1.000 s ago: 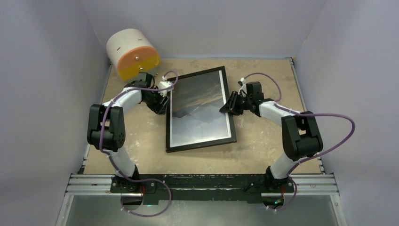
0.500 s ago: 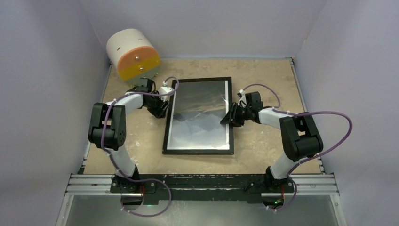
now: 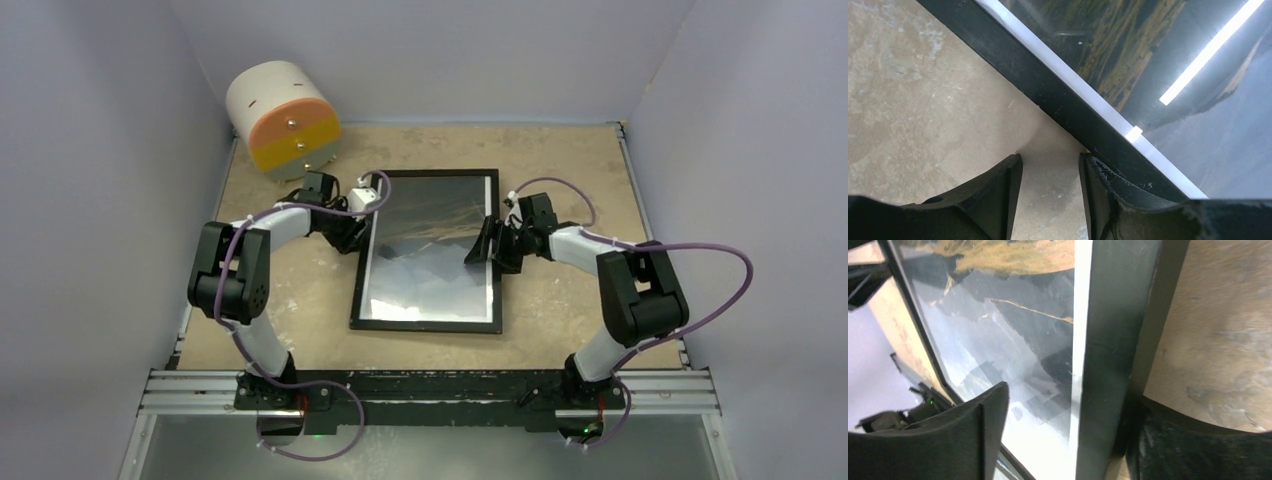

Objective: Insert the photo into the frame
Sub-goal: Turn over the photo frame at the center of the board, then reset both arms

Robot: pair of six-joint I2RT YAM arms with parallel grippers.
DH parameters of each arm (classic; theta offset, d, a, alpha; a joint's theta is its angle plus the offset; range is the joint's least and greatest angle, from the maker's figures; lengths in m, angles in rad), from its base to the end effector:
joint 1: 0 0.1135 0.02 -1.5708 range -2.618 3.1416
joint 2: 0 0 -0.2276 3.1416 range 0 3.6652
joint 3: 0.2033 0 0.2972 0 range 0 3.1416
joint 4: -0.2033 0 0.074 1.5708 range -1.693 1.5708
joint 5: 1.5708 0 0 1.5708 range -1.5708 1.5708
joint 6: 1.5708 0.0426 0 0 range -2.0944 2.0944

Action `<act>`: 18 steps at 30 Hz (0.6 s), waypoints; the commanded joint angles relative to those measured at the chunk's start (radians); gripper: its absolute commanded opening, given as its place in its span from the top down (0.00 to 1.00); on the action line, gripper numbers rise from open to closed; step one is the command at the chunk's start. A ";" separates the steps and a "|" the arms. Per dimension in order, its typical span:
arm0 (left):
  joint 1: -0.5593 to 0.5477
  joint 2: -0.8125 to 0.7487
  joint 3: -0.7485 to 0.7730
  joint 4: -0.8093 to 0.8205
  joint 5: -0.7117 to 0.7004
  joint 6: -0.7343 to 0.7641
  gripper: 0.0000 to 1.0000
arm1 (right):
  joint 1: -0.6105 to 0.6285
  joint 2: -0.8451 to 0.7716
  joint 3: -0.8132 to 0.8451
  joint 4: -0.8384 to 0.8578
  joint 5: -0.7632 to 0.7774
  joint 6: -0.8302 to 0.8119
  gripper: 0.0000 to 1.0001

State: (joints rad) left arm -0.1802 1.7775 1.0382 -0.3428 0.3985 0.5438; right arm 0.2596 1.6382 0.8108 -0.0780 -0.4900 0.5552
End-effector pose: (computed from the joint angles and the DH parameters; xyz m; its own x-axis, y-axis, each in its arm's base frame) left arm 0.3664 -0.0835 0.0845 -0.5651 0.5877 -0.5790 0.7442 0.6661 -0.0503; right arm 0.3287 0.1080 0.0791 -0.9135 0.2386 -0.3295 -0.0303 0.7677 0.6400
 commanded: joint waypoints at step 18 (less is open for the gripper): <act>0.127 -0.091 0.167 -0.123 0.153 -0.146 0.37 | -0.011 -0.256 0.150 -0.194 0.623 -0.007 0.01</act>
State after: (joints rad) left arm -0.1261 1.7592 1.1259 -0.4969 0.5018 0.4934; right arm 0.2565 1.4960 0.8761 -0.3111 -0.0525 0.5358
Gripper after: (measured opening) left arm 0.608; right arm 0.987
